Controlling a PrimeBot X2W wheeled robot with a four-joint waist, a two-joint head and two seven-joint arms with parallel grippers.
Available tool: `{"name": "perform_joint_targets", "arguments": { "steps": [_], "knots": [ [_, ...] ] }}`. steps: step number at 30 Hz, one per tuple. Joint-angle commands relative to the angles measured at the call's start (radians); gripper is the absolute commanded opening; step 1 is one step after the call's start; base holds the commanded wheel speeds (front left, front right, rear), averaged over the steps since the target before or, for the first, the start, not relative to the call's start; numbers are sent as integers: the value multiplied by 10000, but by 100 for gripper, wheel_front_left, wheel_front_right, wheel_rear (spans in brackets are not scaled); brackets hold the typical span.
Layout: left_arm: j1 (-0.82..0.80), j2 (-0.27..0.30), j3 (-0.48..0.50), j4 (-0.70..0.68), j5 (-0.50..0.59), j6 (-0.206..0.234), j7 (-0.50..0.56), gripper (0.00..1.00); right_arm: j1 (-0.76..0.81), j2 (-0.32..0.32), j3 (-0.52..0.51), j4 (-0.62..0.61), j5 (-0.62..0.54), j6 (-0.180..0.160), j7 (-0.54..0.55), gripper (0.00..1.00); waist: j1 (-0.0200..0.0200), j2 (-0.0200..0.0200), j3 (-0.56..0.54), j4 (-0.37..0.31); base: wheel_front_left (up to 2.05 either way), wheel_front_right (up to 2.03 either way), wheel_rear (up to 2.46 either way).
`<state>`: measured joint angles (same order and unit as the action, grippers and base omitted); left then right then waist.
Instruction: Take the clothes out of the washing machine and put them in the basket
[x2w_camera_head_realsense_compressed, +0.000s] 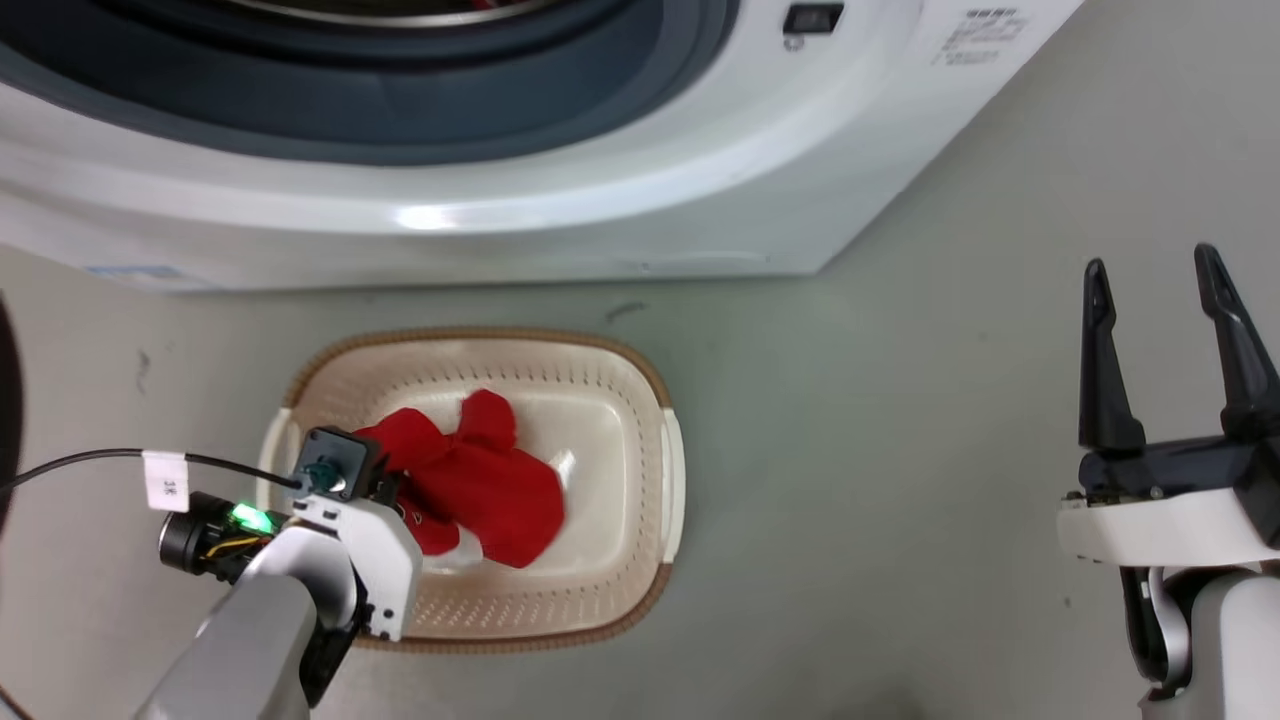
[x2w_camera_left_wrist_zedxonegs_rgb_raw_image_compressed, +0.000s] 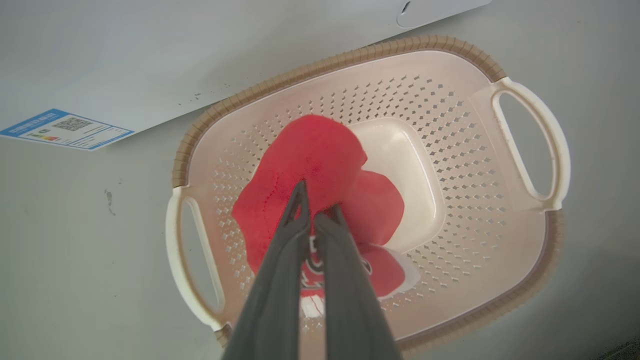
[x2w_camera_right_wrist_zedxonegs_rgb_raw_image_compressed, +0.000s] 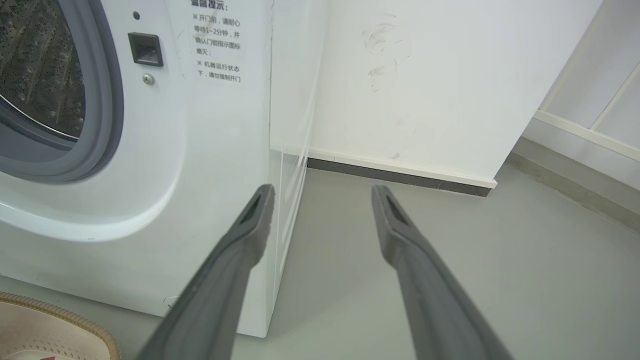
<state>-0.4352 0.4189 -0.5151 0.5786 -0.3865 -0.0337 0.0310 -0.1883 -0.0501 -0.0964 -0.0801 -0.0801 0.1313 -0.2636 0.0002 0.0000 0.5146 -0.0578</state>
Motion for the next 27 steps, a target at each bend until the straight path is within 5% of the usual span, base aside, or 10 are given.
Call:
{"name": "perform_joint_targets", "arguments": {
  "steps": [1,16,27],
  "knots": [
    [-334,-163,-4,422,27,-28,-216,0,-201,-3,26,-97,-64,-10,-17,100,-2,0,747,-293,0,0,0],
    [-2917,-1165,260,5283,-204,-112,-1813,0,-847,-2,331,-634,-15,-10,-17,100,-2,0,2438,-903,0,0,0],
    [-3612,-1632,324,6667,-462,-188,-2497,0,-696,-2,386,-954,-68,-10,-19,100,-2,0,2960,-1024,0,0,0]
  ]
}}
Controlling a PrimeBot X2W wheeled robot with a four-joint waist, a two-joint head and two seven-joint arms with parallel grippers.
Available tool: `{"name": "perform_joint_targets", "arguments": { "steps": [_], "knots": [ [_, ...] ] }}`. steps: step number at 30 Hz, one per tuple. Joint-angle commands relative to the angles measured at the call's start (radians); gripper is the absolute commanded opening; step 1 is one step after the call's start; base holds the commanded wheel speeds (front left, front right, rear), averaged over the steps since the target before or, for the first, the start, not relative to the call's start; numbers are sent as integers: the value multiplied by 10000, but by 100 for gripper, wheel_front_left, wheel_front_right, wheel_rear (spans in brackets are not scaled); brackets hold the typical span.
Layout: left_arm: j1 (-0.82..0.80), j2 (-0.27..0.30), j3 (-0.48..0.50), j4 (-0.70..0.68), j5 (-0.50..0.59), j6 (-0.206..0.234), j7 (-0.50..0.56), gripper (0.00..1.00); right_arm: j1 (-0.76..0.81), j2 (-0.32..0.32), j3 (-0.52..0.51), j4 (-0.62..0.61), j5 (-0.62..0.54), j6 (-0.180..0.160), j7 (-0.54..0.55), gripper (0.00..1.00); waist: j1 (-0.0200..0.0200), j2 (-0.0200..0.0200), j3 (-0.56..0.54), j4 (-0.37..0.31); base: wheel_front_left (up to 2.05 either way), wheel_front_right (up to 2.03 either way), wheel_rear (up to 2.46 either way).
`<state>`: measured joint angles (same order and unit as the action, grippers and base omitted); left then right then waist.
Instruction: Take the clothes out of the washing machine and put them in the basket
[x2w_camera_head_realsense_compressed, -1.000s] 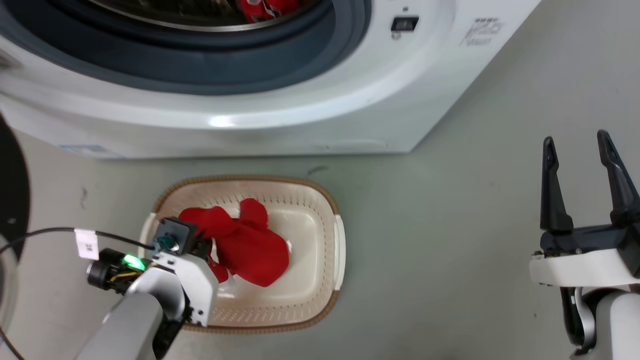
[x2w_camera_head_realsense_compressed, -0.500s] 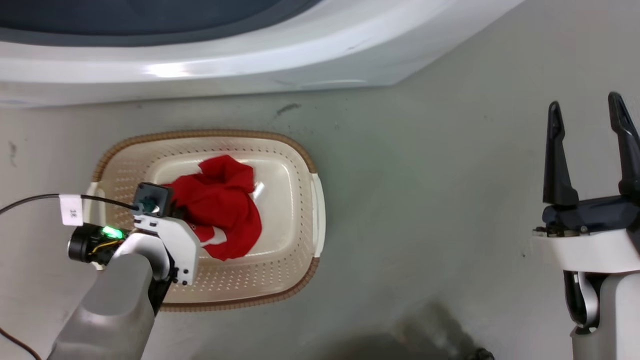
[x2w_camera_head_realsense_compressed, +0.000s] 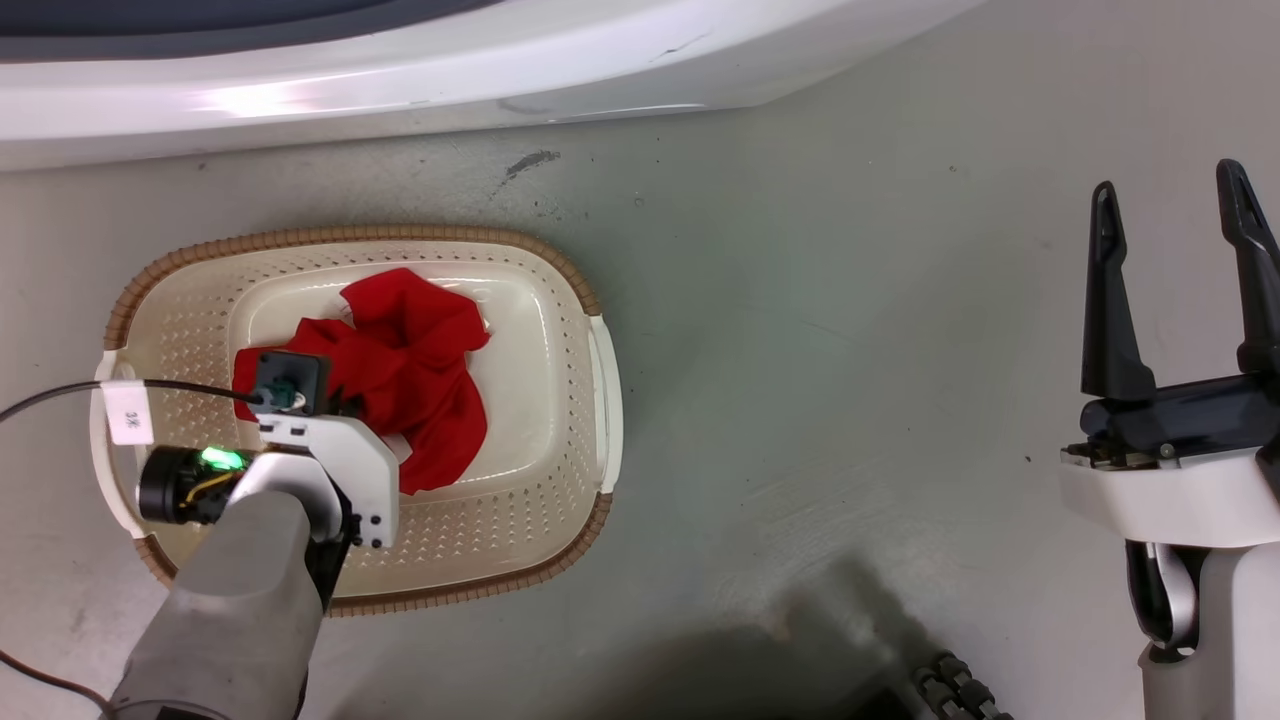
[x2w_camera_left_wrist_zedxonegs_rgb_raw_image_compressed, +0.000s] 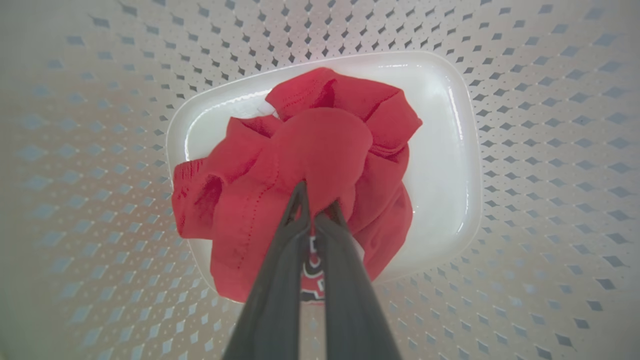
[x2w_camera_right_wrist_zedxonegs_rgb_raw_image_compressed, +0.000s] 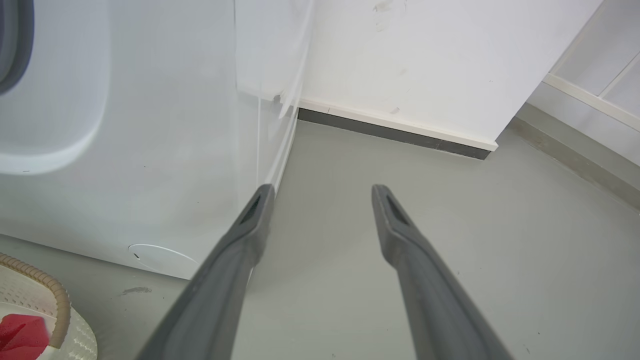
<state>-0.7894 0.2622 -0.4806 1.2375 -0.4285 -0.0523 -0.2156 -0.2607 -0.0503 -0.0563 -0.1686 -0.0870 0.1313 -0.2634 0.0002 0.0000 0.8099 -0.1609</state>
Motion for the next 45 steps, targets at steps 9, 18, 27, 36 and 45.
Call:
{"name": "perform_joint_targets", "arguments": {
  "steps": [9,18,27,36,45],
  "knots": [
    [362,-264,-169,364,4,199,-335,100,-37,-1,-215,338,-31,-10,-19,100,-2,0,-854,260,0,0,0],
    [1621,-173,-5,-590,-13,71,-509,100,289,-1,-490,1164,-12,-10,-21,100,-2,0,-3065,553,0,0,0],
    [2810,212,447,-3225,534,221,-496,100,997,-3,-729,1722,305,-10,-19,100,-2,0,-4601,973,0,0,0],
    [3615,667,1331,-6075,935,461,-497,100,1301,-1,-594,1939,479,-10,-19,100,-2,0,-5301,962,0,0,0],
    [3073,1276,1717,-7804,988,203,-235,100,1347,-1,-154,2095,1252,-10,-20,100,-2,0,-5295,401,0,0,0]
  ]
}}
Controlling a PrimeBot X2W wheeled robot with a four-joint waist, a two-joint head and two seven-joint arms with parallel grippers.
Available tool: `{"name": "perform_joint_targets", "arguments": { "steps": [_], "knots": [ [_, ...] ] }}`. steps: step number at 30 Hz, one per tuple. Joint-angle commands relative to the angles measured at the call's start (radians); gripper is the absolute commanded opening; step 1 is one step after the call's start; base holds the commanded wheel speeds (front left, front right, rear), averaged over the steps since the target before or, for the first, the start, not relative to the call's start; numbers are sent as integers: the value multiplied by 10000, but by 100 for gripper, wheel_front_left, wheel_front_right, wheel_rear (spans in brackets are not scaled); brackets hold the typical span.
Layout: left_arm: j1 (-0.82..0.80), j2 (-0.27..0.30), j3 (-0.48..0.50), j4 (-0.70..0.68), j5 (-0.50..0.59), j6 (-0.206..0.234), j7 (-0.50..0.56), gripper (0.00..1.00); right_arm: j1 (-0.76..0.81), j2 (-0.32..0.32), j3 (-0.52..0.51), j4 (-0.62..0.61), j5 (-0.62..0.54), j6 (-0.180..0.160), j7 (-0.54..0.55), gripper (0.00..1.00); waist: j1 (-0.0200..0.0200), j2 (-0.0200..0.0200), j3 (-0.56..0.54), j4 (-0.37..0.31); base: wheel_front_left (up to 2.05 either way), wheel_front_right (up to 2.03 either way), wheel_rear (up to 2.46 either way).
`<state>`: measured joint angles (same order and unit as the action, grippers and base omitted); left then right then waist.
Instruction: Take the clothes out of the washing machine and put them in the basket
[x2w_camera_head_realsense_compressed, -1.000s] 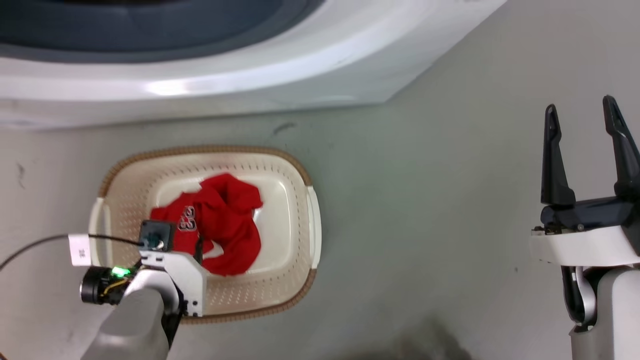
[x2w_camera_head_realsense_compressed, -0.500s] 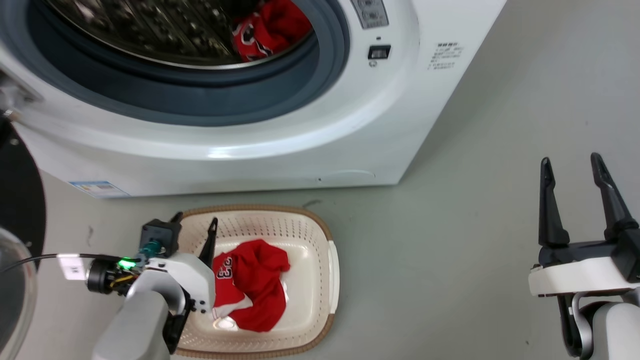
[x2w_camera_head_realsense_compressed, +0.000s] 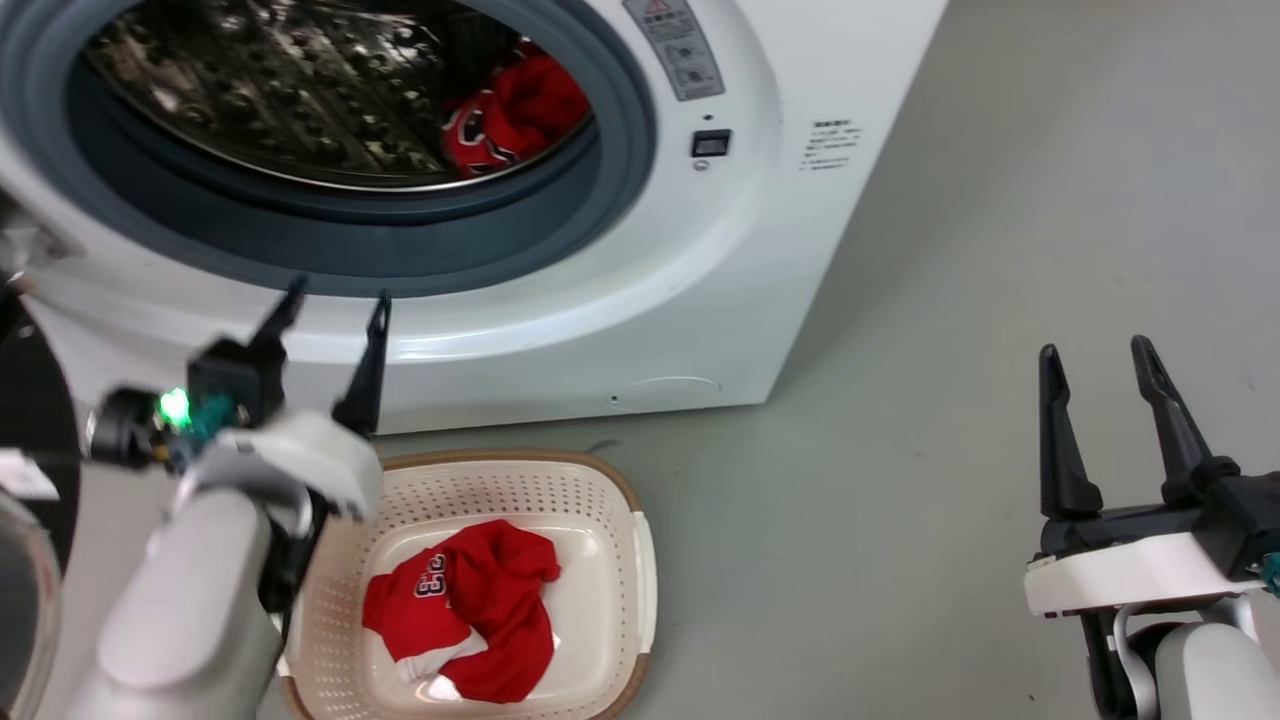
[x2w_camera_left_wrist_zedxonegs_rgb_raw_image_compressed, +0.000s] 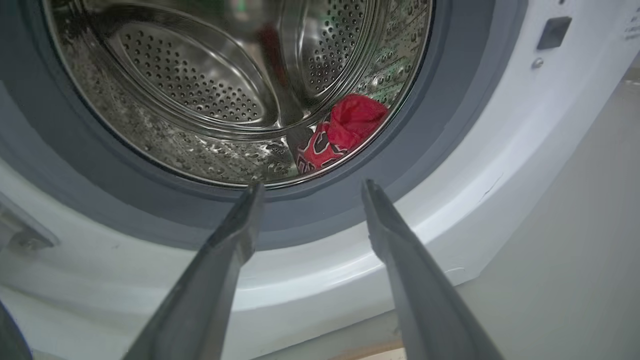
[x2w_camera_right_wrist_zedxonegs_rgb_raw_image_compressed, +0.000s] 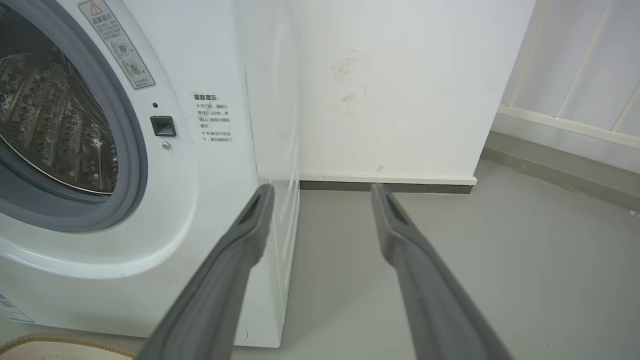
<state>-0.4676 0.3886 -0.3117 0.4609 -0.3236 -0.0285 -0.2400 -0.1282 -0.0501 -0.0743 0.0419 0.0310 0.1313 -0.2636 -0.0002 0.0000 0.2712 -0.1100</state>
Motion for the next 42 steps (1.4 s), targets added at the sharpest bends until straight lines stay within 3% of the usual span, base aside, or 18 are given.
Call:
{"name": "perform_joint_targets", "arguments": {
  "steps": [1,4,5,9,11,15,27,39,40,42],
  "knots": [
    [-300,89,35,-126,-62,-83,173,100,-3,-3,75,-29,115,-10,-17,100,2,0,177,-204,0,0,0],
    [-1001,356,-30,-304,-110,-322,853,100,-144,-3,155,-96,223,-10,-17,100,2,0,554,-501,0,0,0],
    [-1827,612,-102,-363,-245,-554,1732,100,-271,-3,234,-176,363,-10,-17,100,2,0,1027,-821,0,0,0],
    [-3142,905,-196,-168,-383,-760,2971,100,-564,-2,477,-271,561,-10,-17,100,2,0,1851,-1298,0,0,0],
    [-4665,1233,-266,398,-441,-849,4137,100,-873,1,738,-411,799,-10,-17,100,2,0,2698,-1767,0,0,0],
    [-6043,1334,-342,1123,-515,-912,5103,100,-1070,1,923,-523,1032,-10,-17,100,2,0,3447,-2195,0,0,0],
    [-9230,2065,-639,3257,-379,-979,7363,100,-1135,12,1827,-761,1586,-10,-18,100,2,0,4659,-3386,0,0,0],
    [-10130,2445,-899,4371,-164,-771,8409,100,-959,6,2377,-1095,1728,-10,-17,100,2,0,5157,-3877,0,0,0],
    [-10134,2436,-919,4411,-164,-771,8368,0,-949,5,2362,-1113,1724,-10,-18,100,2,0,5174,-3877,0,0,0],
    [-10141,2394,-936,4447,-182,-755,8200,0,-915,5,2334,-1124,1672,-10,-18,100,2,0,5171,-3853,0,0,0]
  ]
}}
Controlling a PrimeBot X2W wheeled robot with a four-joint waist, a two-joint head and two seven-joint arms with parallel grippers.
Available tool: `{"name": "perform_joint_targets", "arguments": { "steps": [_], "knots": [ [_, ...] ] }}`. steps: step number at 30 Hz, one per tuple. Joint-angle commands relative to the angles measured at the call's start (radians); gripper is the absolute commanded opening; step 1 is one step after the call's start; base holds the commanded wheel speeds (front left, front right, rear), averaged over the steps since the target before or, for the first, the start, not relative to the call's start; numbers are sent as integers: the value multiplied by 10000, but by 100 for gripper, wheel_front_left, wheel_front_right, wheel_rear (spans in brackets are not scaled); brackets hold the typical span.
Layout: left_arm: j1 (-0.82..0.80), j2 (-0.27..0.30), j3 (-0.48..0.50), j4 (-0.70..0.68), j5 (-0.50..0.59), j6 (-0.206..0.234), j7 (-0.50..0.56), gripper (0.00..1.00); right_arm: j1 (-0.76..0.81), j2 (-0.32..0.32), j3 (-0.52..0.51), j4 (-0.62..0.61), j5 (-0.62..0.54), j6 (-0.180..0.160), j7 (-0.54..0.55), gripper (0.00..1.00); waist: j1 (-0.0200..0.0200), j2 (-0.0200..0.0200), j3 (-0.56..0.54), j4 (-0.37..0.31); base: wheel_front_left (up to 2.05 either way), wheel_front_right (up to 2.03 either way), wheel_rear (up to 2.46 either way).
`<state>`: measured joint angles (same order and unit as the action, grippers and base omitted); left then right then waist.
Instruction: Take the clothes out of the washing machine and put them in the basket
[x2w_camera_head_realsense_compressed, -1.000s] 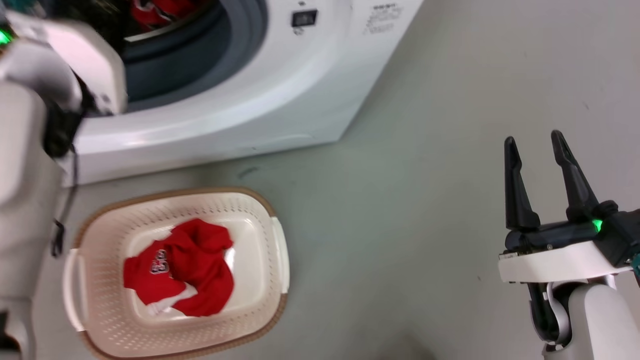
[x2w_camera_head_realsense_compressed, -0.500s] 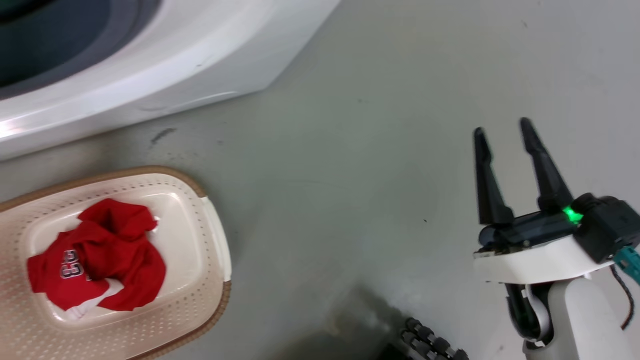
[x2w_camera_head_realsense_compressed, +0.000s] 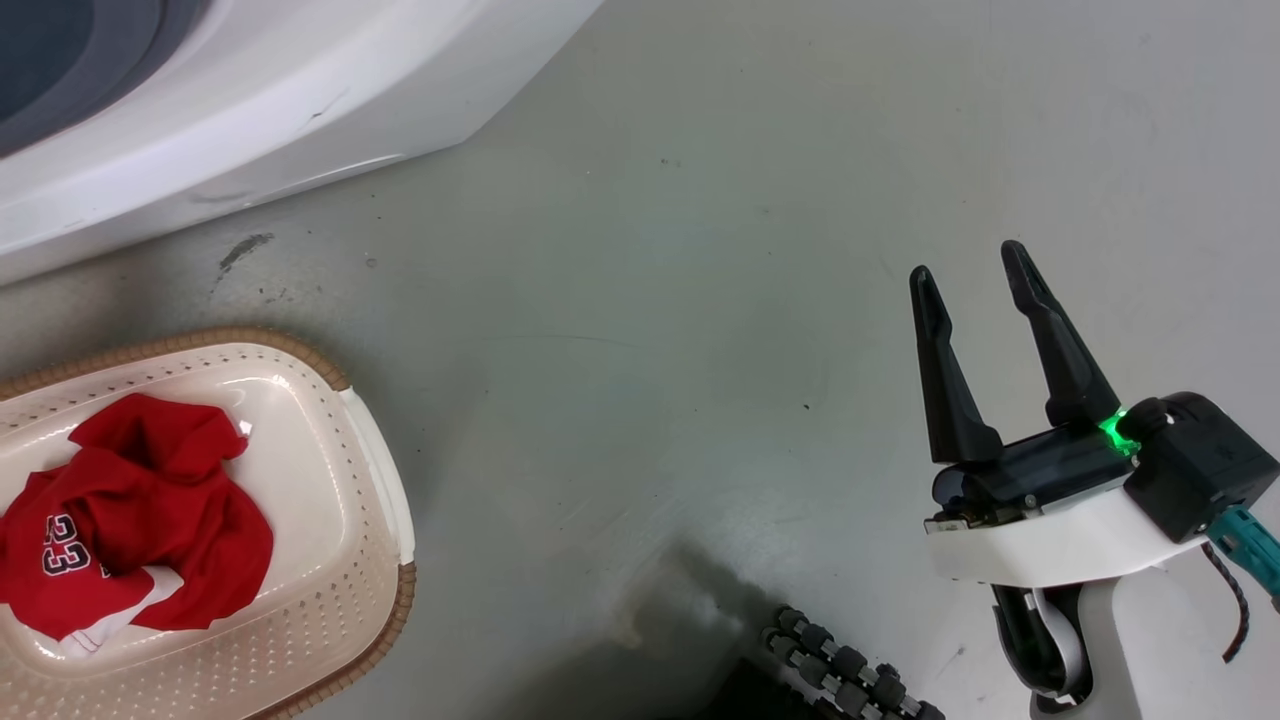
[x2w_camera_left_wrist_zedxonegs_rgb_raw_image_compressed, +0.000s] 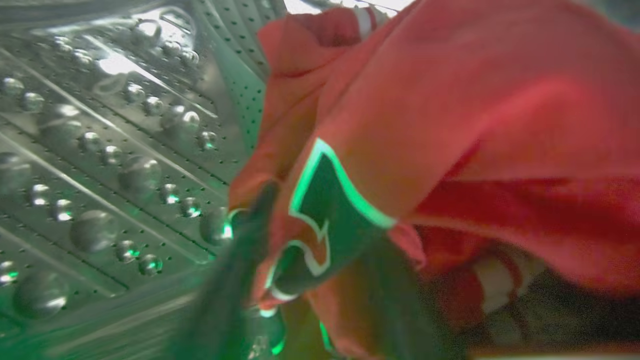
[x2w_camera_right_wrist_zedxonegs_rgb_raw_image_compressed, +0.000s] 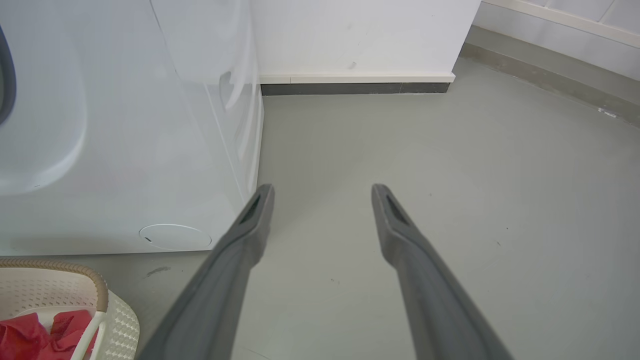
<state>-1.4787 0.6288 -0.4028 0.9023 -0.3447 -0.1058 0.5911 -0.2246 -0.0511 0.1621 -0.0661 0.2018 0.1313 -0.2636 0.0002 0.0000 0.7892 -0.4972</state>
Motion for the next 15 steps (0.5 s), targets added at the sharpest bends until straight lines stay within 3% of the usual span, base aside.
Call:
{"name": "perform_joint_targets", "arguments": {
  "steps": [1,9,15],
  "knots": [
    [-31,-42,-14,33,23,79,-258,0,58,14,-57,-42,-67,-10,-17,100,-2,0,-15,50,0,0,0],
    [213,-391,-134,104,2,30,-1805,0,-143,14,-285,39,-313,-10,-17,100,-2,0,-465,541,0,0,0],
    [749,-925,104,288,-419,51,-3689,0,-166,11,-677,206,-674,-10,-17,100,-2,0,-1245,1131,0,0,0]
  ]
}}
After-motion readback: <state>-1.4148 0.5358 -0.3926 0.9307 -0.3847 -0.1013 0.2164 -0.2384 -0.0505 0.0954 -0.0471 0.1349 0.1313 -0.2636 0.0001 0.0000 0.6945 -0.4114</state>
